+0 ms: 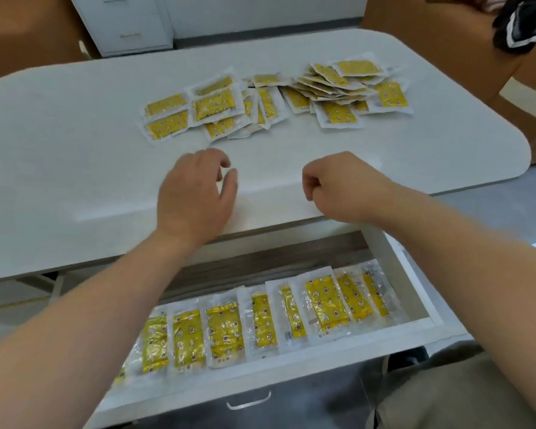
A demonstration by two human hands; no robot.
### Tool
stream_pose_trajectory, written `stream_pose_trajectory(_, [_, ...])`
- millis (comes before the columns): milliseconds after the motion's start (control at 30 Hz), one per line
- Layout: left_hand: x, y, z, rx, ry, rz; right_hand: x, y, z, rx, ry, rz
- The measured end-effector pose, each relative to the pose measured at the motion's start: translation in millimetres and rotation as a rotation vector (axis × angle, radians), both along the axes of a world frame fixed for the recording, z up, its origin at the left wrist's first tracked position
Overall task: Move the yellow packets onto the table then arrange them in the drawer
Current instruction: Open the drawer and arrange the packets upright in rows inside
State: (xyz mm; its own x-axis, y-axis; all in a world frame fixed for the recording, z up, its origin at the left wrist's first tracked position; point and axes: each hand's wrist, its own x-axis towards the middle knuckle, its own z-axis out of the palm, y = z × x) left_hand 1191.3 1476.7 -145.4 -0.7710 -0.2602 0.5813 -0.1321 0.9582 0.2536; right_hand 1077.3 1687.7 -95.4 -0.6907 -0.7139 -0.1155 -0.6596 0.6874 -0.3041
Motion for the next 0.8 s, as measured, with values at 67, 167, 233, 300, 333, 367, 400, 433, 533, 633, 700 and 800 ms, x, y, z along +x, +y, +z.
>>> stream_pose_trajectory(67, [-9.3,-44.3,-4.6,-0.009,-0.075,0.118,-11.4,-7.4,-23.7,-0.175,0.191,-0.095])
stream_pose_trajectory(167, [-21.6,-76.7,-16.6,0.008,-0.171,0.226,-24.8,-18.1,-52.7,-0.208,0.193,-0.275])
stream_pose_trajectory(233, [-34.3,-85.5,-18.1,-0.066,-0.169,0.201,-34.8,-25.0,-56.5,-0.120,0.269,-0.286])
stream_pose_trajectory(300, [-48.9,-91.9,-16.5,-0.177,-0.166,0.148,-51.3,-31.6,-54.3,-0.026,0.381,-0.259])
stream_pose_trajectory(333, [-56.5,-97.2,-15.4,-0.167,-0.177,0.156,-63.0,-36.6,-51.9,-0.004,0.396,-0.283])
stream_pose_trajectory(367, [-63.3,-103.3,-16.0,-0.124,-0.206,0.181,-74.1,-41.6,-50.7,0.006,0.379,-0.329])
stream_pose_trajectory(400, [-69.0,-108.8,-17.5,-0.070,-0.263,0.222,-84.9,-46.0,-51.7,0.003,0.347,-0.379])
stream_pose_trajectory(433, [-73.2,-114.0,-20.8,-0.031,-0.334,0.269,-94.0,-49.5,-54.8,0.000,0.311,-0.422])
stream_pose_trajectory(533, [-79.6,-124.6,-28.0,0.029,-0.513,0.326,-106.7,-53.5,-63.7,0.004,0.216,-0.500])
stream_pose_trajectory(633, [-75.9,-121.5,-24.8,0.005,-0.488,0.367,-105.7,-54.4,-64.2,-0.024,0.228,-0.512])
stream_pose_trajectory(700, [-70.9,-114.7,-20.3,-0.084,-0.431,0.429,-102.0,-55.7,-61.1,-0.032,0.290,-0.513])
stream_pose_trajectory(800, [-63.7,-105.9,-14.4,-0.197,-0.400,0.479,-98.2,-57.3,-56.9,0.042,0.337,-0.531])
